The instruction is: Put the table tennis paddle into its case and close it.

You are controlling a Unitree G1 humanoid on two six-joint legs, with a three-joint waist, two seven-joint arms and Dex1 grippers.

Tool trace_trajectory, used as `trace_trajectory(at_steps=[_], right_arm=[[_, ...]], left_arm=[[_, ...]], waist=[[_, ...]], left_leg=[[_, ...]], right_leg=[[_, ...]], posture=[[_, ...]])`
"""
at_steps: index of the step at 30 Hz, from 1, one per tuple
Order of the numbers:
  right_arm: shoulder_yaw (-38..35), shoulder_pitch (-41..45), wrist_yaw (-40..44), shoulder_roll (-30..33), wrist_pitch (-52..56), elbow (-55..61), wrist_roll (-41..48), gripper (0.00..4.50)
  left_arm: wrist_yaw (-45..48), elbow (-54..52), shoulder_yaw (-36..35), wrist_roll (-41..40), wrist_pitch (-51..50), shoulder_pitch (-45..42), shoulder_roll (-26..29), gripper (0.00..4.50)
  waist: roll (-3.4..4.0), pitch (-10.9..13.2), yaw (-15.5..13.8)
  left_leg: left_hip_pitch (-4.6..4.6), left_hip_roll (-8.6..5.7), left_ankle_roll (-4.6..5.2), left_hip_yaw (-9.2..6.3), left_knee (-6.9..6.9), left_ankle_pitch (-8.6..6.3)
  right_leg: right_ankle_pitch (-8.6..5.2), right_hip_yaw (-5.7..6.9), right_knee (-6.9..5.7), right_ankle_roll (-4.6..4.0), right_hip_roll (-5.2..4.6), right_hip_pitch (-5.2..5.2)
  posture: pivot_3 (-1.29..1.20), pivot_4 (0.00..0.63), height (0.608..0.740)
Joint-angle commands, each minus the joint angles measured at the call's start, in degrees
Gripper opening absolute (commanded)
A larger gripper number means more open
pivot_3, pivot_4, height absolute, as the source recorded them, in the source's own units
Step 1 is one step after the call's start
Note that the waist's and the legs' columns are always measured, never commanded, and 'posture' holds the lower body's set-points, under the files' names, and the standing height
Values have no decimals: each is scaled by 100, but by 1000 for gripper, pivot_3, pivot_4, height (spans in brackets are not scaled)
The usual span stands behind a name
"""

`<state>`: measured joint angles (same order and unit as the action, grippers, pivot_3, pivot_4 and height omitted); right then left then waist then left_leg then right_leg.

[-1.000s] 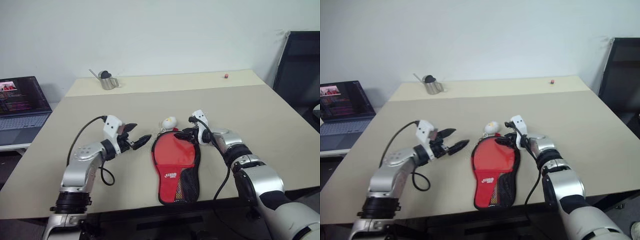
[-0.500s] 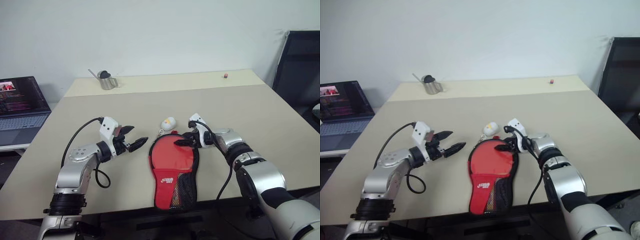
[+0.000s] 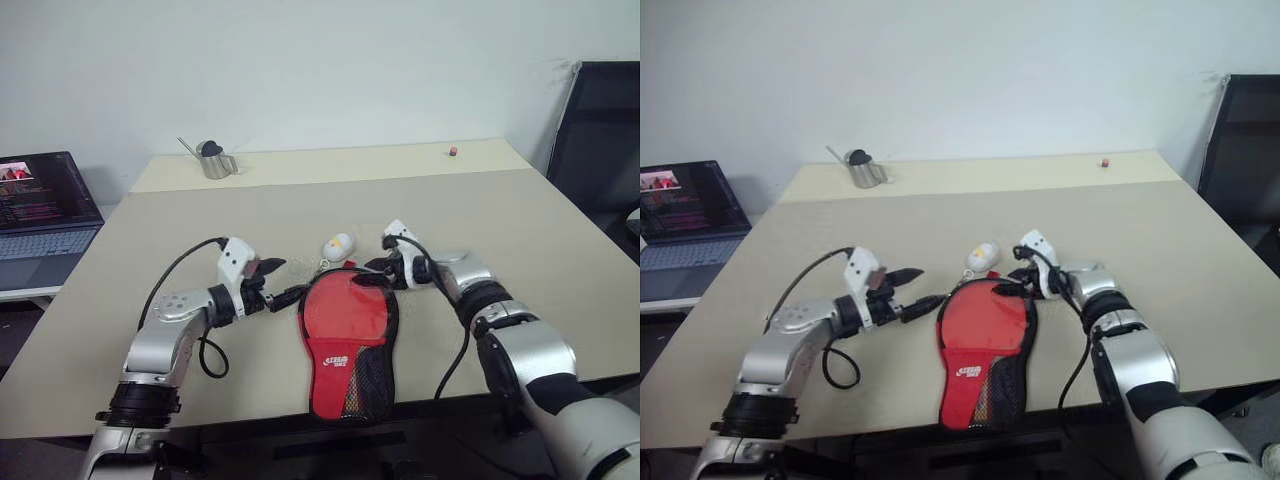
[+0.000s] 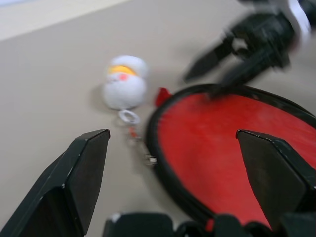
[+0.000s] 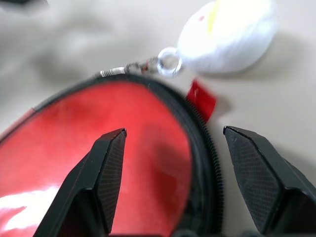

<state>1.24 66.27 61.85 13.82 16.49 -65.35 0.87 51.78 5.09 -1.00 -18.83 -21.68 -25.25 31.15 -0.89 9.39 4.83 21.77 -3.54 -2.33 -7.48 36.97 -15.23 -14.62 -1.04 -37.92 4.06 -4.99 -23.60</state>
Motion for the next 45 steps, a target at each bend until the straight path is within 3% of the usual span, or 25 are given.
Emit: trace_trajectory(at_steps=[1, 8, 14, 19, 31, 41, 45], right_arm=[[-69, -111, 468, 93, 548, 1125, 388, 3413], [-121, -1314, 369, 484, 2393, 4436, 1206, 3413], [-139, -1645, -62, 773, 2803, 5293, 1477, 3413], [-22, -1194, -824, 481, 2268, 4501, 1258, 3413], [-129, 540, -2727, -796, -410, 109, 496, 3413], [46, 821, -4400, -1252, -1628, -1024, -235, 3413], [-20, 843, -4296, -1427, -1564, -1117, -350, 3413]], left_arm=[[162, -123, 141, 21, 149, -106, -2, 4500], [490, 107, 714, 159, 128, -142, -164, 4500], [489, 324, 1038, 432, 406, -184, -410, 4500], [456, 679, 1228, 783, 853, -223, -566, 4500], [346, 577, 1193, 910, 967, -3, -662, 4500], [146, 247, 1157, 913, 841, 199, -619, 4500], [90, 143, 1172, 920, 792, 255, -607, 4500]], waist=[[0, 0, 2], [0, 0, -109], [0, 0, -157], [0, 0, -154], [0, 0, -149], [1, 0, -139], [1, 0, -123]], left_leg=[[0, 1, 0, 0, 0, 0], [12, -2, 3, -6, 5, -1], [8, -2, 18, -5, 5, -10], [3, -1, 19, -3, 6, -10], [3, -1, -2, -1, 3, 2], [3, 0, -3, 0, 2, 3], [3, 0, -3, 1, 1, 3]], right_leg=[[0, 0, -1, 0, 0, -1], [0, 6, 1, 0, -4, -2], [0, 6, -3, 0, -3, -4], [2, 6, -7, -3, -1, -2], [3, 3, -5, -5, -1, -5], [3, 0, -9, -6, -1, -8], [3, -3, -10, -6, 0, -10]], posture=[[0, 150, 740], [0, 150, 740], [0, 150, 740], [0, 150, 740], [0, 150, 740], [0, 150, 740], [0, 150, 740]])
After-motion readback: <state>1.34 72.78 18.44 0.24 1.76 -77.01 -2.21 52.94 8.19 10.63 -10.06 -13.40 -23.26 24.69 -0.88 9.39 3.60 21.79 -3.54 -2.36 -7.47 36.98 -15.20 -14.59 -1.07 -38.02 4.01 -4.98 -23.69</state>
